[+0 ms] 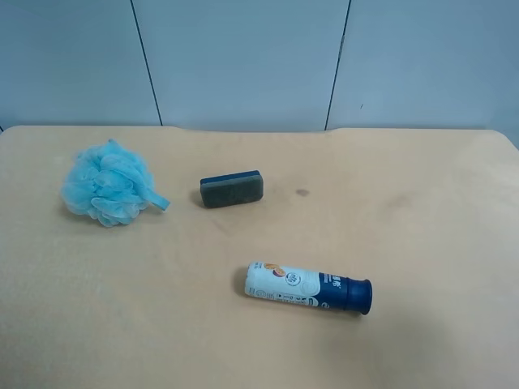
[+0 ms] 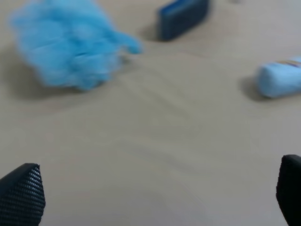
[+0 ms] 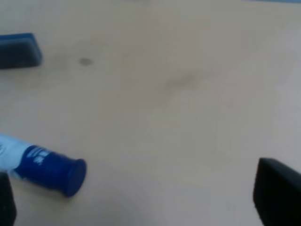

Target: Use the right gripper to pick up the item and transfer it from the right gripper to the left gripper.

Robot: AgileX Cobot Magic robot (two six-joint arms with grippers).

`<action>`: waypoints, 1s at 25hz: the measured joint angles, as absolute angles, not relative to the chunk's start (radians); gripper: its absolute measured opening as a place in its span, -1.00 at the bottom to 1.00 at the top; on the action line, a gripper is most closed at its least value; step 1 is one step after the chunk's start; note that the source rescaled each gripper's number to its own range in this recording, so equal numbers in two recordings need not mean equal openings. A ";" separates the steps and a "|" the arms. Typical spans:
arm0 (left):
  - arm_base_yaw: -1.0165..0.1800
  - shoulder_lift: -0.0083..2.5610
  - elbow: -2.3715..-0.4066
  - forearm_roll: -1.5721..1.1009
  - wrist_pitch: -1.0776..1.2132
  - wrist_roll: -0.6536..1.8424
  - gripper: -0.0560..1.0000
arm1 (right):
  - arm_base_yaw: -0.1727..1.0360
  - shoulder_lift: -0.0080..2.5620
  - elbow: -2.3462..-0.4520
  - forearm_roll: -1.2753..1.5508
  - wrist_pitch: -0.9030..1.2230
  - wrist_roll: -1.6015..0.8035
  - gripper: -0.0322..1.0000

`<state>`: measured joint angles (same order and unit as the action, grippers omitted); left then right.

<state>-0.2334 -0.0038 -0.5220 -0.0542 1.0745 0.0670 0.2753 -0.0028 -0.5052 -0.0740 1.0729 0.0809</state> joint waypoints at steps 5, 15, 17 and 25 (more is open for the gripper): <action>-0.038 -0.004 -0.522 -0.054 1.074 0.067 1.00 | 0.131 -0.003 -0.505 -0.074 1.073 0.081 1.00; 0.029 -0.004 -0.522 -0.054 1.074 0.067 1.00 | 0.026 -0.003 -0.505 -0.070 1.073 0.081 1.00; 0.029 -0.004 -0.522 -0.054 1.074 0.067 1.00 | 0.026 -0.003 -0.505 -0.068 1.073 0.081 1.00; 0.029 -0.004 -0.522 -0.053 1.074 0.067 1.00 | 0.026 -0.003 -0.505 -0.068 1.073 0.081 1.00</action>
<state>0.0287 -0.0038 -0.5220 -0.0530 1.0745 0.0670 0.0262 -0.0028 -0.5052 -0.0677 1.0729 0.0809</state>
